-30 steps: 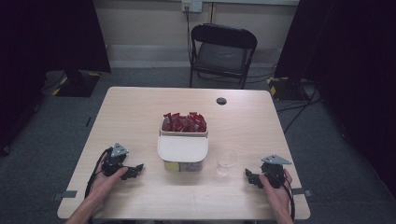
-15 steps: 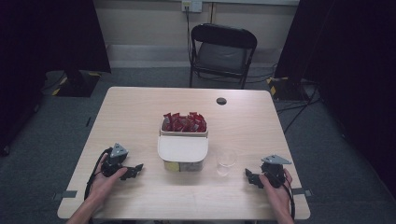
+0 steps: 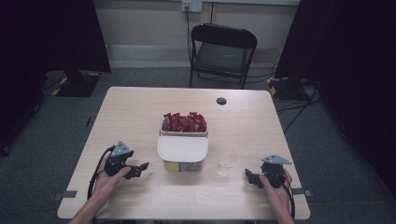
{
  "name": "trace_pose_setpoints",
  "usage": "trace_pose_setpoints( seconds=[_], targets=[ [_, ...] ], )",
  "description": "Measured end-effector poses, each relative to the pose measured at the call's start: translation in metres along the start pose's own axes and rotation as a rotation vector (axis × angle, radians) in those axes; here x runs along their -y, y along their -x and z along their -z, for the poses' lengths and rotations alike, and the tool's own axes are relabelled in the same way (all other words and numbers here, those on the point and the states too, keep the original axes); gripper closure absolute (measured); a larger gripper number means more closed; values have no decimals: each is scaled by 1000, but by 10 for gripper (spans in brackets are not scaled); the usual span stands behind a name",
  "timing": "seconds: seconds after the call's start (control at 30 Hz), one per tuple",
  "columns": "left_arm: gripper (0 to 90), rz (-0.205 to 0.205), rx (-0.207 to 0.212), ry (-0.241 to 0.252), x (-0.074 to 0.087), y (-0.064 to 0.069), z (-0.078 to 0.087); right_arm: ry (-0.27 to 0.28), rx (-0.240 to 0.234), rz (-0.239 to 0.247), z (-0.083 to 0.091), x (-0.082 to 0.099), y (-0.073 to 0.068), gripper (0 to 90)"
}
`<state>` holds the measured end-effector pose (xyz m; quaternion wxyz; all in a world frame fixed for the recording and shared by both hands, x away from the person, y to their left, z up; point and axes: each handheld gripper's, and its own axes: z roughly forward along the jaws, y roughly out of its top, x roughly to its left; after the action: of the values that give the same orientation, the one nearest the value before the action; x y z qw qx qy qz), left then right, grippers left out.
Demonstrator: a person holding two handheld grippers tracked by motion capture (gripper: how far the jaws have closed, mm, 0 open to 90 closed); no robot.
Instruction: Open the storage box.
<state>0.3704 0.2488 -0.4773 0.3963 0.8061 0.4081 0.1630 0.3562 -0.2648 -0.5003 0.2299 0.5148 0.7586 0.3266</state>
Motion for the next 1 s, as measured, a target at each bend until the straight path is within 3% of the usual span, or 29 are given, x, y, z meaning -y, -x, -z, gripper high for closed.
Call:
trace_pose_setpoints(
  seconds=[0.2, 0.7, 1.0],
  targets=[
    [161, -21, 50, 22, -5, 7, -1, 0, 0, 0, 0, 0, 0, 115],
    [160, -42, 105, 21, -11, 19, -6, 0, 0, 1, 0, 0, 0, 115],
    [160, -41, 137, 49, -16, 27, -7, 0, 0, 1, 0, 0, 0, 115]
  ],
)
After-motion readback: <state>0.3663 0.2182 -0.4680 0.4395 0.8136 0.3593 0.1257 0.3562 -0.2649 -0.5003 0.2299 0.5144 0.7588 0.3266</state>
